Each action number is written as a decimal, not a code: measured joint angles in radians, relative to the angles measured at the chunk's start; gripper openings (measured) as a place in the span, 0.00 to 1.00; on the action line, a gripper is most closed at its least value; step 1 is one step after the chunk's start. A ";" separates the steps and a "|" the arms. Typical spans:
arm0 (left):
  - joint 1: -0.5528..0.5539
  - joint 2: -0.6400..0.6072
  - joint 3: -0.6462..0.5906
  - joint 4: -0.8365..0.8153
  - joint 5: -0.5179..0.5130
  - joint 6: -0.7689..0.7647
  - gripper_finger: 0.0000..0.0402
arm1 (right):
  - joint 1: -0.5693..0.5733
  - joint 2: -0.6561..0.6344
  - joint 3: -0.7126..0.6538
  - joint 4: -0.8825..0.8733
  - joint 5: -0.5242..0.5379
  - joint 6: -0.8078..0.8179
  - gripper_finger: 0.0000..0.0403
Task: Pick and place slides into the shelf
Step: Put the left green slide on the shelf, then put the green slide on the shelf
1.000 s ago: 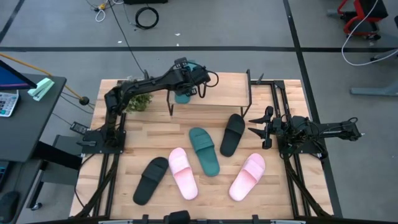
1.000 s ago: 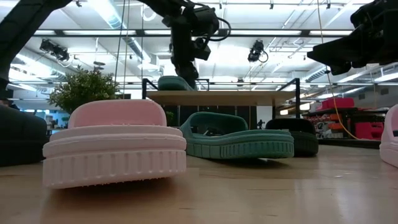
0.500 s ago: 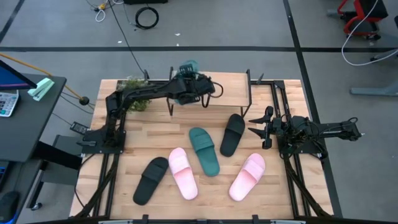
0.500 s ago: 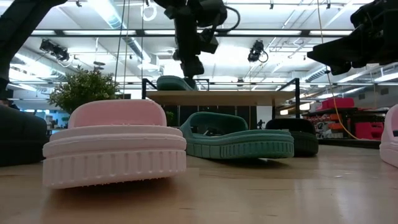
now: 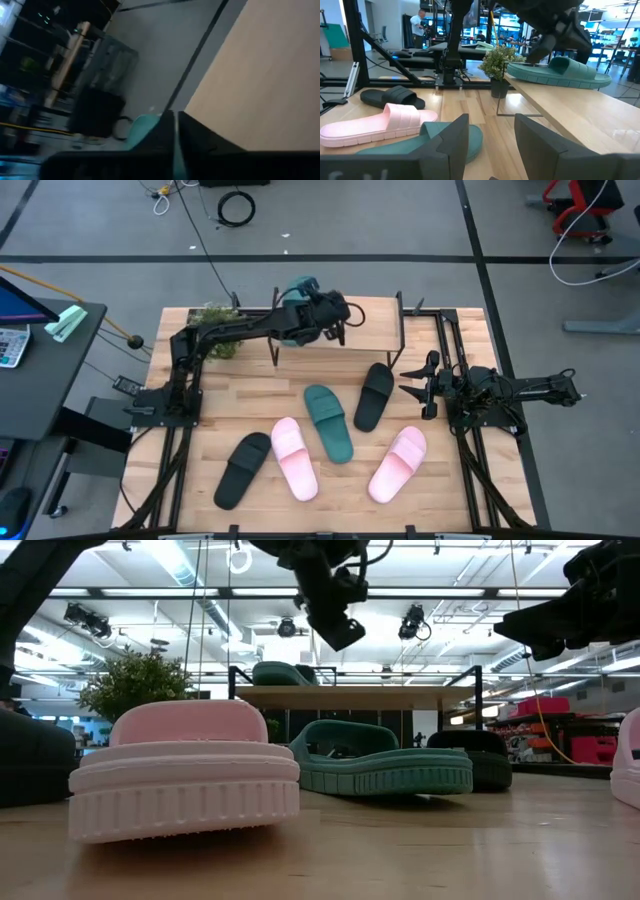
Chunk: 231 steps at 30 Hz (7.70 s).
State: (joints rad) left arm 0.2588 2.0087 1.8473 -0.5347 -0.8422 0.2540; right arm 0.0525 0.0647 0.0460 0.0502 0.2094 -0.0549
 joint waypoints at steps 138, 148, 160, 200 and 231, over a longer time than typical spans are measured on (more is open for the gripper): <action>-0.565 -0.085 -0.005 -0.409 0.576 -0.529 0.18 | 0.000 0.000 0.000 0.008 0.000 -0.015 0.41; -0.546 0.118 -0.006 -0.432 0.466 -0.581 0.42 | 0.000 0.000 0.000 0.009 0.000 -0.016 0.41; -0.521 0.215 -0.006 -0.452 0.326 -0.643 0.47 | 0.000 0.000 0.000 0.010 0.000 -0.019 0.41; -0.621 0.241 0.258 -0.819 -0.023 -0.696 0.02 | 0.000 0.000 0.000 0.010 0.000 -0.025 0.41; -0.296 0.109 0.498 -0.885 -0.337 -0.040 0.02 | 0.000 0.000 0.000 0.011 0.000 -0.025 0.41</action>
State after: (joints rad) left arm -0.0371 2.1174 2.3451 -1.4198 -1.1795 0.2137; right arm 0.0525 0.0647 0.0457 0.0608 0.2096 -0.0803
